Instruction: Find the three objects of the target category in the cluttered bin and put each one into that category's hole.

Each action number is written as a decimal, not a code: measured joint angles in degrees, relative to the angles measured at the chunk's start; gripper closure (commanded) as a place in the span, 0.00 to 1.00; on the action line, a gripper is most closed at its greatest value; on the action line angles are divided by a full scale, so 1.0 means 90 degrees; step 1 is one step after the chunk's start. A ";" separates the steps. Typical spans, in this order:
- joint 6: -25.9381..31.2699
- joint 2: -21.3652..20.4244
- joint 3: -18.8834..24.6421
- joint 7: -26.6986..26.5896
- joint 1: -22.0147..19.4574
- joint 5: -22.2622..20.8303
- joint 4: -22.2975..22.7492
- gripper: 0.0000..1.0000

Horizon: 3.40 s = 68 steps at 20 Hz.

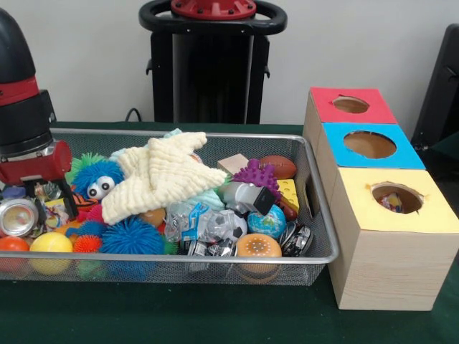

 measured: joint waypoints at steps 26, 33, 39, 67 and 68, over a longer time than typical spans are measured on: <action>-0.0036 -0.0103 0.0018 0.0000 0.0124 -0.0620 0.0000 1.00; 0.0101 -0.0348 -0.0013 0.0000 0.0501 -0.0615 -0.0012 1.00; 0.0452 -0.0528 -0.0013 0.0000 0.0788 -0.0604 -0.0046 1.00; 0.0544 -0.0482 -0.0020 0.0000 0.0799 -0.0607 -0.0180 0.00; 0.0544 -0.0461 -0.0016 0.0000 0.0770 -0.0608 -0.0208 0.00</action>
